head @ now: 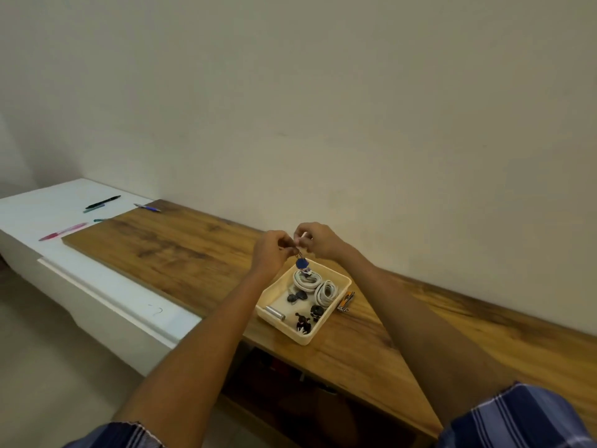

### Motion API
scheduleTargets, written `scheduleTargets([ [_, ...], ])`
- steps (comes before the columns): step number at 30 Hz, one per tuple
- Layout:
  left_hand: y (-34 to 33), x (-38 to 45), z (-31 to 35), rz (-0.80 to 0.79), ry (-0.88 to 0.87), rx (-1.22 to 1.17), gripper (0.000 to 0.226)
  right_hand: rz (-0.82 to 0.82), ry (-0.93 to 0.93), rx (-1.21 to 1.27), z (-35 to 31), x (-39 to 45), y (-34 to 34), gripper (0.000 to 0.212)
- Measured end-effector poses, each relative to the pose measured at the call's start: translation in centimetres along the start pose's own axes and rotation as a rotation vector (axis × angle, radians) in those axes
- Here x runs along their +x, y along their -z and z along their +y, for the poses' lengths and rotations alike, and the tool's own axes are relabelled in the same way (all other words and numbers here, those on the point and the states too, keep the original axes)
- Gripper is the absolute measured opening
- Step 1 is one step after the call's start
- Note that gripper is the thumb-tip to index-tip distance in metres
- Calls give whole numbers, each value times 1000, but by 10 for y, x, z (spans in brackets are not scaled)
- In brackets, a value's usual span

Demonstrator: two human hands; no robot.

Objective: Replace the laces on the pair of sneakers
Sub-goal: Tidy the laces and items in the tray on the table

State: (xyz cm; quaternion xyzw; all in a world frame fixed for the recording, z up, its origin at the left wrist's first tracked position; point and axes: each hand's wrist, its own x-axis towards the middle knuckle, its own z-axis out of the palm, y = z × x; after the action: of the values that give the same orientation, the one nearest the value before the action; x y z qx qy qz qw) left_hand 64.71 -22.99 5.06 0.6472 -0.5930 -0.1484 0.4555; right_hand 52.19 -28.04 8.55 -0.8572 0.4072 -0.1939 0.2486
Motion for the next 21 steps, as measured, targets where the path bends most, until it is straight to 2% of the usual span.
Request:
scheduleTargets([
  [5,1,-22,-23,-115,134,134,46,-51,-46,3,-3,-5,-23,14],
  [7,-3,-27,-33,-152,155,187,43,-72,-49,2,-4,-4,-30,9],
  [11,-11,-30,-47,-149,169,255,24,-83,-20,-34,-2,-5,-44,7],
  [21,-26,-30,-60,-181,173,272,25,-93,-86,-124,23,-4,-59,19],
])
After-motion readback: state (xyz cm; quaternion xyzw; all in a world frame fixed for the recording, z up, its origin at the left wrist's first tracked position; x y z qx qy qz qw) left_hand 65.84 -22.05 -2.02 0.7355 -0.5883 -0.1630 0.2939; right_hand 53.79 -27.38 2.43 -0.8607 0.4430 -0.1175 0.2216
